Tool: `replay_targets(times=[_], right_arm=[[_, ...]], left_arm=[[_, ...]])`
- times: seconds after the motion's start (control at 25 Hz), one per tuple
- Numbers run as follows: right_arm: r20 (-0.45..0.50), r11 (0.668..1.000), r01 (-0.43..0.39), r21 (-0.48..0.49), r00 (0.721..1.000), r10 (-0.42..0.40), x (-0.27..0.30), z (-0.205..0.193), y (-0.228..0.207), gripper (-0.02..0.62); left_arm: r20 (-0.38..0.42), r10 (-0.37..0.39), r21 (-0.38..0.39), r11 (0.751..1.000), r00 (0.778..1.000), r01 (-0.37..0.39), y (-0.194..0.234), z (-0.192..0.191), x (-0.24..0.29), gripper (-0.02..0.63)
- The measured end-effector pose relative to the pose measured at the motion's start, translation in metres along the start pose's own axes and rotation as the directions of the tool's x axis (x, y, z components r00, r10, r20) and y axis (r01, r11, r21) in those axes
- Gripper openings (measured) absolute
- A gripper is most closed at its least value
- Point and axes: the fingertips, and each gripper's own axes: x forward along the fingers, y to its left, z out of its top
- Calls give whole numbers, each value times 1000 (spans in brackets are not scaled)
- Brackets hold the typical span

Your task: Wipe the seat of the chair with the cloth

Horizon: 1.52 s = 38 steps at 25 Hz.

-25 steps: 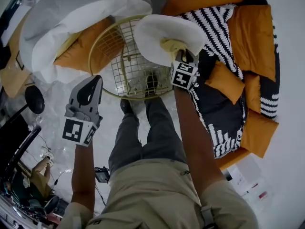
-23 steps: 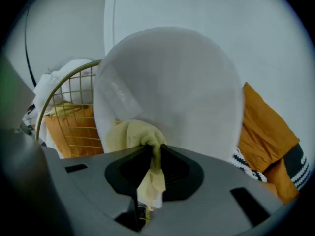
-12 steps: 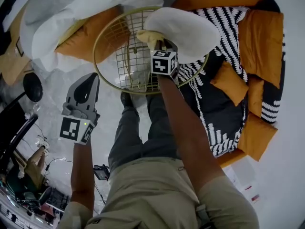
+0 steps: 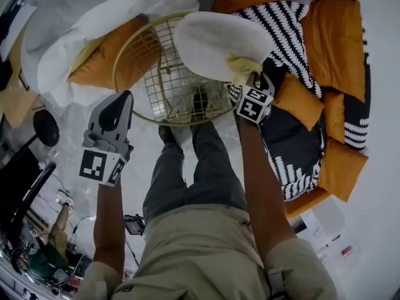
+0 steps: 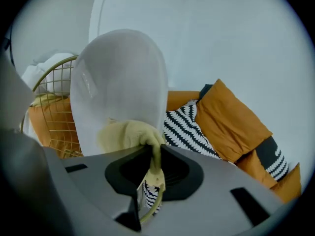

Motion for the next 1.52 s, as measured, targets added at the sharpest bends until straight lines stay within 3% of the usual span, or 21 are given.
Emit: replay_targets(times=[0.28,0.44,0.68,0.88,1.04,1.16,1.28,1.52], right_arm=[[14,1000,1,-10,1000,-1,10,-7,-18,69],[3,999,-19,-28,1000,19,17,-3,0,67],[-60,985,-143,-101,989,138,40,-11,86,67],[-94,936,-289,-200,957,276,48,-5,185,67],[-96,915,-328,-233,944,314,46,-4,220,69],[-97,920,-318,-230,948,304,50,-13,208,68],[-98,937,-275,-215,961,259,61,-23,165,69],[-68,993,-77,-85,995,71,47,-31,44,69]], left_arm=[[-5,-40,9,999,999,40,-12,-1,23,15],[-2,-43,1,999,999,43,-6,-6,23,15],[-25,-2,-27,1000,1000,2,5,-25,5,15],[-47,38,-58,997,998,-41,18,-44,-9,15],[-53,54,-65,996,997,-57,22,-53,-18,15],[-56,65,-61,996,996,-69,19,-58,-18,15],[-50,65,-51,996,997,-67,13,-55,-10,15],[-22,38,-28,999,999,-39,1,-36,1,15]])
